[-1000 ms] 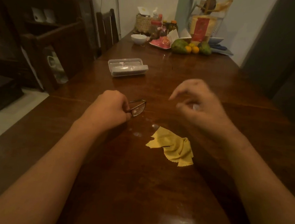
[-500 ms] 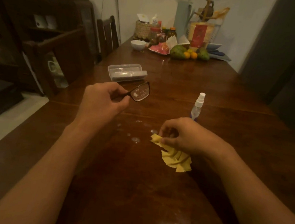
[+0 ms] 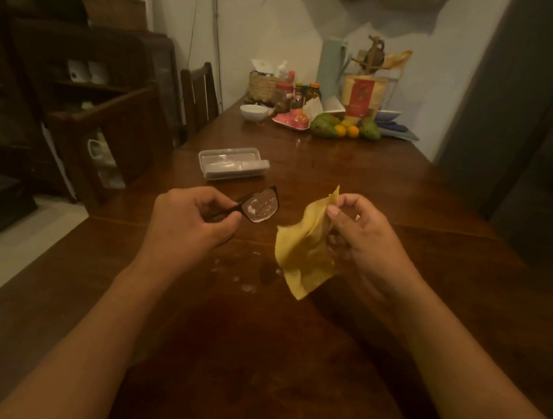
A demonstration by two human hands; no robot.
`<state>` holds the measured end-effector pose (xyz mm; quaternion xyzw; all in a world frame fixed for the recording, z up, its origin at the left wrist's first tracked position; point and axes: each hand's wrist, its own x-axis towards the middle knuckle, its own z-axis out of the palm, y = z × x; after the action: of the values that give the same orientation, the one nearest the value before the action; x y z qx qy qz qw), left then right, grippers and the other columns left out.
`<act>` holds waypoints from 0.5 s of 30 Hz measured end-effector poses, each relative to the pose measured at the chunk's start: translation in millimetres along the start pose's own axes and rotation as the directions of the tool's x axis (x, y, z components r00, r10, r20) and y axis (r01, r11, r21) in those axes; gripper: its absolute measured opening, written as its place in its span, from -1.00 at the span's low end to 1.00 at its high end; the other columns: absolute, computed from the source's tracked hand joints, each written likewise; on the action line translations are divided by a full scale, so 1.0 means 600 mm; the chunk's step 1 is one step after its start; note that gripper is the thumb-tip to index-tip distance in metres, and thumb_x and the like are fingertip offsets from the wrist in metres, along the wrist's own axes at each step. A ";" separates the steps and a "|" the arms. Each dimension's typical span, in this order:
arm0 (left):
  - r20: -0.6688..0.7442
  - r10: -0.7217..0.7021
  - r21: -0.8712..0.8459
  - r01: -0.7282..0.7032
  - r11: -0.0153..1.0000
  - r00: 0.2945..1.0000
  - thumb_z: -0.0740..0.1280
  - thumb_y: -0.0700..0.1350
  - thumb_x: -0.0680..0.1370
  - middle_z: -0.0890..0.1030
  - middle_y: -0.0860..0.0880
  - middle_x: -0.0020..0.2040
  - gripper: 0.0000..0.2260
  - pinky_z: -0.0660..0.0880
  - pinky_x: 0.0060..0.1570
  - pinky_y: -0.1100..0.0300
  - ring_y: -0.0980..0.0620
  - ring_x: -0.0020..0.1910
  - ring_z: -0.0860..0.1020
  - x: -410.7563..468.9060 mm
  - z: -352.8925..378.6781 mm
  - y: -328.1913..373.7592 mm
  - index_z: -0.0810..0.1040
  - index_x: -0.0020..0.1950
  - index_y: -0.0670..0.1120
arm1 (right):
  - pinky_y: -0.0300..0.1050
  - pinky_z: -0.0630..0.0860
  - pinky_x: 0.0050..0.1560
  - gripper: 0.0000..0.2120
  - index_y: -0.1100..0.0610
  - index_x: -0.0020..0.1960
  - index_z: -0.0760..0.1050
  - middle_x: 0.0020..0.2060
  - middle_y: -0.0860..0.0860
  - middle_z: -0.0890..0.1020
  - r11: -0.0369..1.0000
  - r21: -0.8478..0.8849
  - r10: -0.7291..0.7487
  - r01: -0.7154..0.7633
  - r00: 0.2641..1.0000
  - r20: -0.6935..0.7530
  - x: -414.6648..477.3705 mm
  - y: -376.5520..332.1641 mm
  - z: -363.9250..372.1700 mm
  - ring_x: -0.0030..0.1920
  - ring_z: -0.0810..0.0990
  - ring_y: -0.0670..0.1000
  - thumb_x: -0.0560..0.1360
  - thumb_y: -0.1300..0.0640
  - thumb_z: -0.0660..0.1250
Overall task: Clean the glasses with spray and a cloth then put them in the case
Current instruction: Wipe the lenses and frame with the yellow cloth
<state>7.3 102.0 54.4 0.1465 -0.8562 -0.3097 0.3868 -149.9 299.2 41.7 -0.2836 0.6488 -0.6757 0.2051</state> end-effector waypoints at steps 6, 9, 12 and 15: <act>0.123 -0.052 0.033 0.048 0.998 0.991 0.55 -0.14 0.43 0.63 0.23 -0.29 -0.73 0.45 -0.41 0.50 0.36 -0.24 0.61 -0.002 0.017 -0.008 0.59 -0.24 0.23 | -0.03 0.67 -0.05 -0.87 0.05 0.11 0.56 -0.10 0.00 0.74 1.000 -0.003 -0.019 0.019 0.998 -0.061 -0.001 0.001 0.017 -0.05 0.73 0.07 0.60 0.04 0.34; 0.146 -0.070 -0.008 0.072 0.997 0.987 0.55 -0.15 0.44 0.63 0.22 -0.28 -0.73 0.45 -0.41 0.52 0.38 -0.22 0.61 -0.004 0.025 -0.006 0.59 -0.24 0.22 | 0.00 0.64 0.07 -0.85 0.06 0.15 0.55 -0.05 0.00 0.73 0.999 -0.021 -0.038 0.037 0.997 -0.072 -0.002 0.004 0.023 0.02 0.71 0.03 0.63 0.05 0.30; 0.164 -0.070 -0.049 0.079 0.996 0.984 0.53 -0.18 0.46 0.63 0.23 -0.27 -0.69 0.44 -0.40 0.54 0.39 -0.23 0.61 -0.006 0.031 0.002 0.58 -0.22 0.25 | 0.06 0.64 0.11 -0.91 -0.11 0.10 0.54 0.04 -0.08 0.68 0.990 -0.104 -0.106 0.099 0.992 -0.066 -0.003 0.013 0.030 0.11 0.67 0.00 0.61 -0.03 0.32; 0.153 -0.042 -0.075 0.054 0.996 0.987 0.52 -0.21 0.47 0.63 0.28 -0.31 -0.65 0.45 -0.36 0.54 0.38 -0.23 0.62 -0.008 0.031 0.011 0.57 -0.20 0.28 | 0.21 0.40 0.33 -0.92 -0.34 0.04 0.46 0.20 -0.40 0.45 0.875 -0.431 -0.242 0.220 0.970 0.004 -0.006 0.029 0.036 0.36 0.32 -0.21 0.56 -0.24 0.25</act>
<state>-3.5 117.3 46.3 0.1279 -0.8664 -0.3626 0.3185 -134.7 283.9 23.9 -0.3799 0.7476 -0.5433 0.0393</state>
